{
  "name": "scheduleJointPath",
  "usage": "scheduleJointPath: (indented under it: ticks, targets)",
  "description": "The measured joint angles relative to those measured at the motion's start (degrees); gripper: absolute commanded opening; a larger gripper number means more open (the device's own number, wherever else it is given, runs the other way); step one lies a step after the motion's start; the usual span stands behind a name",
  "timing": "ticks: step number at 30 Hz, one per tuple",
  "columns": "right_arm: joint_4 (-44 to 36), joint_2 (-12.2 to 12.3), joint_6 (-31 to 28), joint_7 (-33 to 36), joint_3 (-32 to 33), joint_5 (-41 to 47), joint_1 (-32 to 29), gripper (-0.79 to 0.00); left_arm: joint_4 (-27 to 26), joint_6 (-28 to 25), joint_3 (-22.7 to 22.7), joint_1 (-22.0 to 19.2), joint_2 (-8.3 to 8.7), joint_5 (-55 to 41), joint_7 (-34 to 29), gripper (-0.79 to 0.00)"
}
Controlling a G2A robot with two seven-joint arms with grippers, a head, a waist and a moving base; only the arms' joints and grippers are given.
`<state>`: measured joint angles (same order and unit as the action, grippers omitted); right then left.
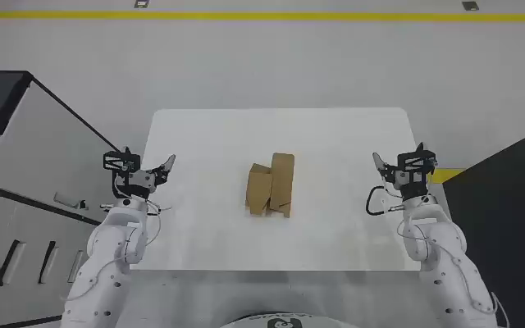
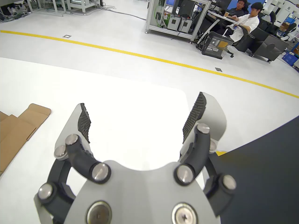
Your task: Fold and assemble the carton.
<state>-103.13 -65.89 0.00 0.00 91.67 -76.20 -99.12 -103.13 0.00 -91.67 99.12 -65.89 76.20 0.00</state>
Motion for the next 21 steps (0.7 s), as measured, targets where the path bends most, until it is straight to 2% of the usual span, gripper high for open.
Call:
scheduleJointPath:
  ticks: [9, 16, 21]
  targets:
    - [0.0, 0.0, 0.0, 0.0, 0.0, 0.0, 0.0, 0.000, -0.3, -0.3, 0.1, 0.0, -0.06, -0.6, 0.2, 0.000]
    - [0.0, 0.0, 0.0, 0.0, 0.0, 0.0, 0.0, 0.000, -3.8, -7.3, 1.8, 1.7, 0.03, 0.7, 2.4, 0.000]
    - [0.0, 0.0, 0.0, 0.0, 0.0, 0.0, 0.0, 0.000, -3.8, -7.3, 1.8, 1.7, 0.04, 0.8, 2.4, 0.000]
